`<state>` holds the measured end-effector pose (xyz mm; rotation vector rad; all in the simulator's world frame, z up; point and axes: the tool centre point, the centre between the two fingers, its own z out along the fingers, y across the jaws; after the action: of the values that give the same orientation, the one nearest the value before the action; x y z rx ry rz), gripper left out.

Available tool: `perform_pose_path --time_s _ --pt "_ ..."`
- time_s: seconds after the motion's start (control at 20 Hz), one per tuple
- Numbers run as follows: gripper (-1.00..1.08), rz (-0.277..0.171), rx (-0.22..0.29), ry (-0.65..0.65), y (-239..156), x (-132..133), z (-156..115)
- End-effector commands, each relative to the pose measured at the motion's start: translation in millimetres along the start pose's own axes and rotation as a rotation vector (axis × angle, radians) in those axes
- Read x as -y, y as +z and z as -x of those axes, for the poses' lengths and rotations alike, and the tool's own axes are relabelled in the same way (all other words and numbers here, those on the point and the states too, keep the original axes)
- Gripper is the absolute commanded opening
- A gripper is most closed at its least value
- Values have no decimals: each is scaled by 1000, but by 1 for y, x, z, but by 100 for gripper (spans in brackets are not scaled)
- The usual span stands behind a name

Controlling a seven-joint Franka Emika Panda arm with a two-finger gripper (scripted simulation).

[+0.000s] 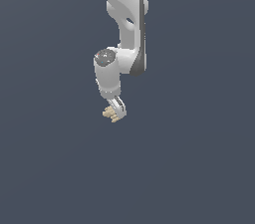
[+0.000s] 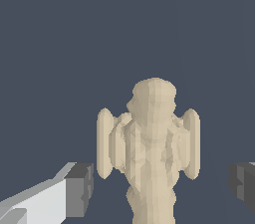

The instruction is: Pick up the object and move it to a goal position.

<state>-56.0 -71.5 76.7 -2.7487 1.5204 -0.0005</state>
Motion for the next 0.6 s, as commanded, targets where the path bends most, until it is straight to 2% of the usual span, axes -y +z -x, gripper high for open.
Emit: perform_pose_path --time_s 0.0,0.55 --pt "100 1 0 0 6 0 0" --pt "100 1 0 5 47 -1 0"
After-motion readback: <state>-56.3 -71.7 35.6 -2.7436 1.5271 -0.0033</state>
